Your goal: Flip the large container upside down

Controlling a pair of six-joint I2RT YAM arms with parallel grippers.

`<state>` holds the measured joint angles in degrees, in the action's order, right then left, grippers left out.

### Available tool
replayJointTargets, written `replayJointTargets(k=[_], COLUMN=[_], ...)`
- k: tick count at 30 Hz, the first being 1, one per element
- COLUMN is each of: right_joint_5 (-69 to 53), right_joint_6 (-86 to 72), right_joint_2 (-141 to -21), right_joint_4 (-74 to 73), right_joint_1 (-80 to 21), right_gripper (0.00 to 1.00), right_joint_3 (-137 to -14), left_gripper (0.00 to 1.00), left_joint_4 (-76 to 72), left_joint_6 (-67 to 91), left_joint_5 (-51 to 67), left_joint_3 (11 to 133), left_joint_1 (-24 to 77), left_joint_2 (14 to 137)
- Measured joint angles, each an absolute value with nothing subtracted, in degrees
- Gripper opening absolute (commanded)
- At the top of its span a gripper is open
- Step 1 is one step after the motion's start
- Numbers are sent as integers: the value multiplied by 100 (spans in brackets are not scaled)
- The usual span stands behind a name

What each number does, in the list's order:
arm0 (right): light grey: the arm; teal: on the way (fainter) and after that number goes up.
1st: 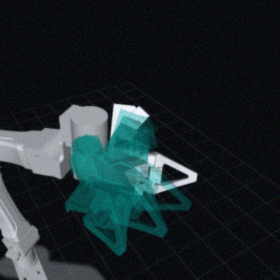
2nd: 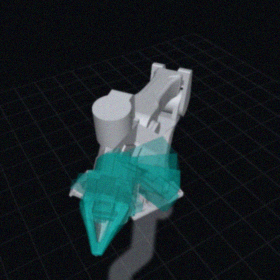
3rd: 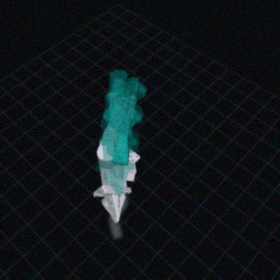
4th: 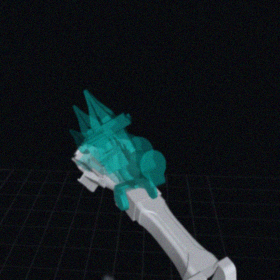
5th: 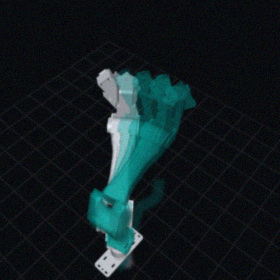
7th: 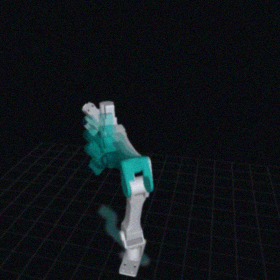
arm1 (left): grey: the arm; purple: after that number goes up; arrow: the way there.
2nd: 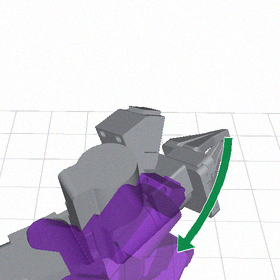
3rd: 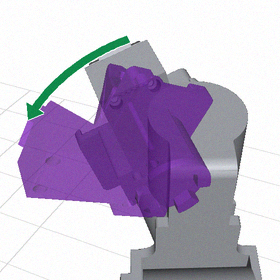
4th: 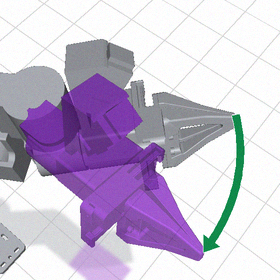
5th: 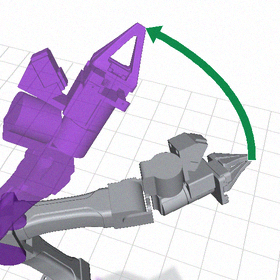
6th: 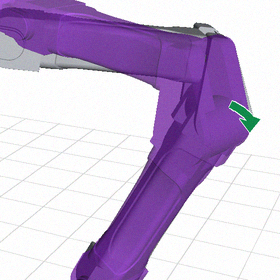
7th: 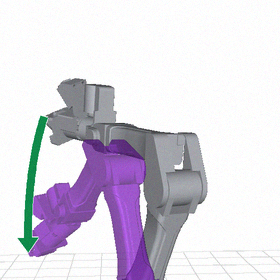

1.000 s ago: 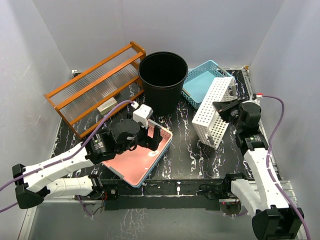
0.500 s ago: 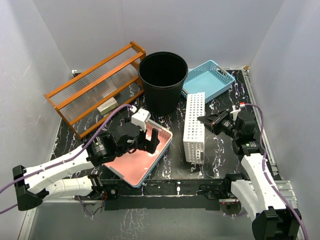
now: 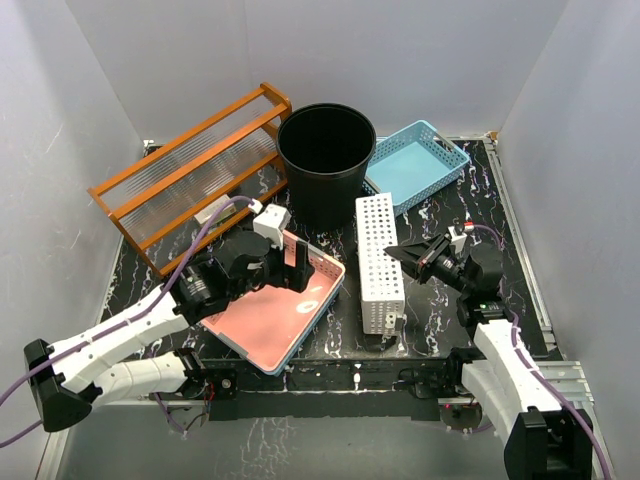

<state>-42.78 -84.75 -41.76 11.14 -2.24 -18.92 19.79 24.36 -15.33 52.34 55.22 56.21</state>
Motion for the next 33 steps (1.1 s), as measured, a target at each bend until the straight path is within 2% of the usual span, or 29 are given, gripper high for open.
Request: replayJointTargets(k=[5,13,17,21,27,33], right_joint_5=[-4482,-4676,-4724,-4748,-4445,-4012], right_joint_6=[-8442,-7867,-7653,-7435,-6716,-6073], right_joint_2=[-4244,-4254,-4145,-4077,-4167,-4222], right_joint_4=[1514,1035,888,602,-611,-1577], right_joint_1=[-200,-64,-1,130,200,233], right_gripper=[0,0,8,22,45,51], right_joint_3=[-1741,-1927,-1815,-1855,-2471,-2971], left_gripper=[99,99,99,99,99,99], left_joint_4=[1966,1925,1925,1905,1883,1817], left_joint_6=[2416,2359,2340,2314,2316,2318], left_joint_5=[-1376,-1085,-998,-958,-801,-554], left_joint_3=[5234,5234,5234,5234,5262,5284], left_joint_1=[5452,5411,5411,5411,5411,5411], left_joint_2=[5642,5841,5887,5892,5924,5990])
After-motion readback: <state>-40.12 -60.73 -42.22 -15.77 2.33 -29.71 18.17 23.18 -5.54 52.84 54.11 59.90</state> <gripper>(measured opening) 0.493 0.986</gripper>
